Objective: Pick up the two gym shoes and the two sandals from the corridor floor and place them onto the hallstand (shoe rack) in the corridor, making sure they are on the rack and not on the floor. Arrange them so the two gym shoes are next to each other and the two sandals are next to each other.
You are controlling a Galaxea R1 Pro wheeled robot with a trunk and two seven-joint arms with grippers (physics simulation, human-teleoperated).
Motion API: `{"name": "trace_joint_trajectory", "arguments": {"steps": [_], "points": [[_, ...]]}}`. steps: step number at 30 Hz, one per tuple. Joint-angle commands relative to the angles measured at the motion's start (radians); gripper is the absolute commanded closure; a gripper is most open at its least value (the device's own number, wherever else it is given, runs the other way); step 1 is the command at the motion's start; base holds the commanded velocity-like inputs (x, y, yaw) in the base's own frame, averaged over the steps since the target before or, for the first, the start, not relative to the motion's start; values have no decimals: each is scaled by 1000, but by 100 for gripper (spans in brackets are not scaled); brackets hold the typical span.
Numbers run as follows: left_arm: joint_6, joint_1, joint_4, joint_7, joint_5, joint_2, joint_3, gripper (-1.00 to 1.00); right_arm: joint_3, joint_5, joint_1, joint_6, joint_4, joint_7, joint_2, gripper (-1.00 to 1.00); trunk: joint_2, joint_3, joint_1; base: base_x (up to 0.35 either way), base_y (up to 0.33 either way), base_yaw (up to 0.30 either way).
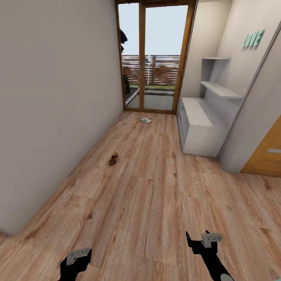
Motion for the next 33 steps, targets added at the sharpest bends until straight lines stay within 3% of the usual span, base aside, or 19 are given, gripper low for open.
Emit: {"name": "trace_joint_trajectory", "arguments": {"steps": [1, 33], "points": [[-3, 0, 1, -1, 5, 0, 0, -100, 0, 0, 0, -3, 0, 1, 0, -100, 0, -1, 0, 118, -3, 0], [-4, -2, -1, -2, 6, 1, 1, -100, 1, -1, 0, -4, -3, -1, 0, -100, 0, -1, 0, 310, 0, 0]]}}
